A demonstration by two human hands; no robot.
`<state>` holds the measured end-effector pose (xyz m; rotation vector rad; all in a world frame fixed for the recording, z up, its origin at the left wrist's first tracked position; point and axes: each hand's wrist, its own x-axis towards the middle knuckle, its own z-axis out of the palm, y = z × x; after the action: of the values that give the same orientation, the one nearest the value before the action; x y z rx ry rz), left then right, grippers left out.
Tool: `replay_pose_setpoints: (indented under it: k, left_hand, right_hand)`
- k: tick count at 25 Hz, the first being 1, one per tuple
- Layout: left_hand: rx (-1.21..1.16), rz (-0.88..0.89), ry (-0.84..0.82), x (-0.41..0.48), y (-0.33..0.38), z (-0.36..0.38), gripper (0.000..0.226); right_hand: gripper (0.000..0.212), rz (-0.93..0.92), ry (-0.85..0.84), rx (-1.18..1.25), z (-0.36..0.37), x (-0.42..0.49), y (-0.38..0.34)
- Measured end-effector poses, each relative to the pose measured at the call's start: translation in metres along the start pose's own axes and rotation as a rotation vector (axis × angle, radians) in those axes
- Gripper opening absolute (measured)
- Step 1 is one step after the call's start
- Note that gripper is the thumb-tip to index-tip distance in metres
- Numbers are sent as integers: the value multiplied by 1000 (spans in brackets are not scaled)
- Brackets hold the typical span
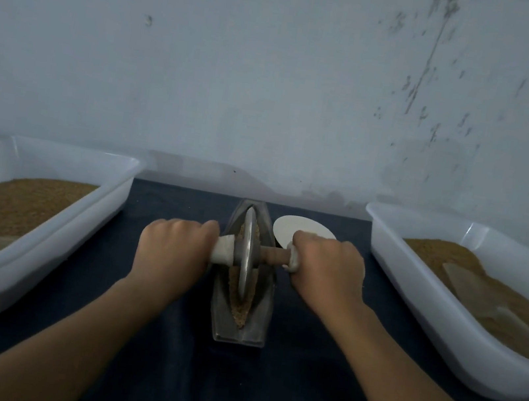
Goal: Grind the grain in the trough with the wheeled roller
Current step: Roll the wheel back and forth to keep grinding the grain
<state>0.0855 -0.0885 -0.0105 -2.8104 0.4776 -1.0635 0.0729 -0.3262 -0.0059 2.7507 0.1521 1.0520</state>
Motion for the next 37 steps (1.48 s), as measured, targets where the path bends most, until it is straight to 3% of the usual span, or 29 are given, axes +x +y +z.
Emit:
replay_pose_setpoints:
  k: [7, 14, 19, 25, 33, 37]
  left_hand:
    - [-11, -8, -79, -10, 0, -22, 60]
    - [73, 19, -150, -11, 1, -33, 49]
    - [63, 22, -155, -9, -1, -35, 33]
    - [56, 34, -169, -13, -2, -42, 35]
    - [37, 37, -137, -14, -3, -48, 25]
    - [20, 43, -83, -20, -4, -51, 32]
  right_hand:
    - [29, -14, -40, 16, -25, -8, -1]
    - [12, 24, -128, 95, -26, -18, 3]
    - [14, 32, -123, 101, -30, -21, 3]
    - [25, 42, -120, 78, -41, -22, 1]
    - [19, 20, -103, 107, -46, -26, 3]
    - [37, 0, -108, 53, -53, -26, 4]
